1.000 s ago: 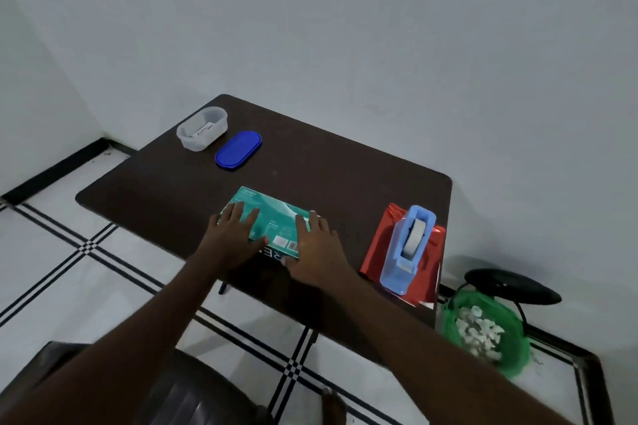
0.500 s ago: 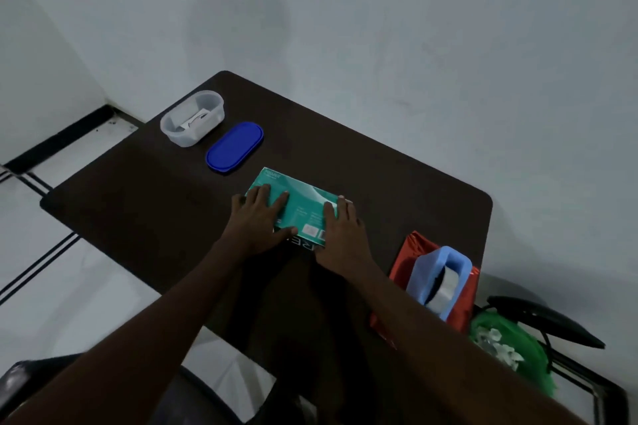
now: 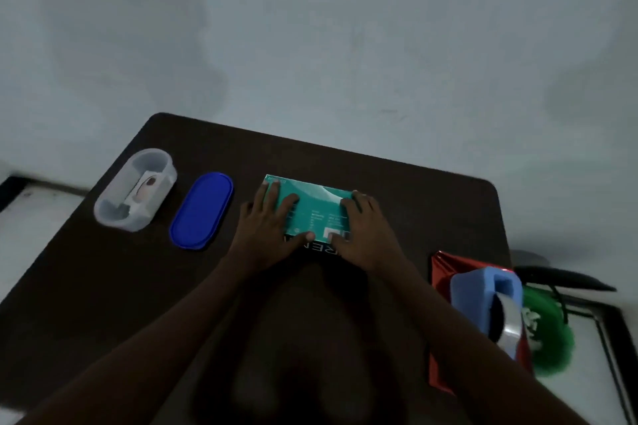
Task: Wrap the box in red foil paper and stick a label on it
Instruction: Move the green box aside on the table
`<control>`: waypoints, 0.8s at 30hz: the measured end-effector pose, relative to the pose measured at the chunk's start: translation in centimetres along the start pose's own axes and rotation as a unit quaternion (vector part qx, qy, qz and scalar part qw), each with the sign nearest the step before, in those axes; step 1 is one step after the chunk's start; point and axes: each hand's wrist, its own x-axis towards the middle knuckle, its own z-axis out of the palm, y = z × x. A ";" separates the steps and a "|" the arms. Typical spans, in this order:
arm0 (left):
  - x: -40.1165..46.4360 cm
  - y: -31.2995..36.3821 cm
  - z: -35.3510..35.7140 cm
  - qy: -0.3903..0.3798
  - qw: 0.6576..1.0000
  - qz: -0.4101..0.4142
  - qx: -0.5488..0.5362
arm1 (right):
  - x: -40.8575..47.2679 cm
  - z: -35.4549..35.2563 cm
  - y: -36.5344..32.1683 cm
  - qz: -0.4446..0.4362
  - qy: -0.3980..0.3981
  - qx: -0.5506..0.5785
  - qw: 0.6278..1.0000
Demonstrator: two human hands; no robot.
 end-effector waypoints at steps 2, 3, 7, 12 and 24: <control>1.5 -1.2 -0.1 0.023 0.999 0.034 0.015 | 0.8 0.2 -0.3 0.022 0.027 0.013 0.999; 2.2 -2.0 -0.1 0.031 0.998 0.050 0.020 | 1.2 0.7 -0.5 0.031 0.042 0.014 0.999; 3.8 -3.4 0.3 0.065 0.992 0.092 0.065 | 2.2 2.0 -1.1 0.033 0.119 -0.017 0.992; 6.6 -3.6 -0.1 0.140 0.979 0.130 0.067 | 3.4 3.5 -1.1 0.022 0.157 -0.080 0.984; 10.9 -3.8 0.6 0.129 0.976 0.169 0.056 | 4.6 5.9 -1.3 0.023 0.192 -0.005 0.981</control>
